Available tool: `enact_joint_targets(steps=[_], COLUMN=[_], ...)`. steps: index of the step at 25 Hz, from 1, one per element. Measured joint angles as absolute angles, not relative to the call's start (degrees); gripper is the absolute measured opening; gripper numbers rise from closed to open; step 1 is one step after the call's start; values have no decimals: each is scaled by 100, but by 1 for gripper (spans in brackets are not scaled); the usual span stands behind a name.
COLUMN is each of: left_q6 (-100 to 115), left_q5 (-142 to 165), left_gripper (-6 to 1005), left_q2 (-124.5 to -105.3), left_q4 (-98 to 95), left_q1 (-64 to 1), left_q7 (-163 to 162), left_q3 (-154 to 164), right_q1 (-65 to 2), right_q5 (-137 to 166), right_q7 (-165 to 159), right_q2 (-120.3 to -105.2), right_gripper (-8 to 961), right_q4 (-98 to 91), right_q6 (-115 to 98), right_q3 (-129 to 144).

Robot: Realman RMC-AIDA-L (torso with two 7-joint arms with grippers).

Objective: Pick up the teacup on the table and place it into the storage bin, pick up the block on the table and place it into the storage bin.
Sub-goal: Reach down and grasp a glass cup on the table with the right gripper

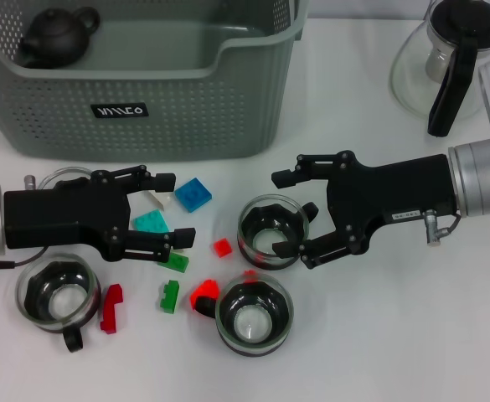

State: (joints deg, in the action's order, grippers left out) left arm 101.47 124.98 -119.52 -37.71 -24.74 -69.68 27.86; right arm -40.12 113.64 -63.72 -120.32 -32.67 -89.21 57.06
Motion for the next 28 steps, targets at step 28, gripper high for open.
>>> enact_joint_targets(steps=[28], left_q6=[10256], left_q5=[12455], left_gripper=[931], left_q2=[-11977], left_q4=[-3760], left_q1=[-2412], left_q7=[-6961], left_q3=[2768], right_q1=[-4063], right_q5=[11805], right_q7=[-6794], right_q2=[-11880], right_gripper=[942], right_q4=[-3768], right_q6=[-9472], right_q3=[5783])
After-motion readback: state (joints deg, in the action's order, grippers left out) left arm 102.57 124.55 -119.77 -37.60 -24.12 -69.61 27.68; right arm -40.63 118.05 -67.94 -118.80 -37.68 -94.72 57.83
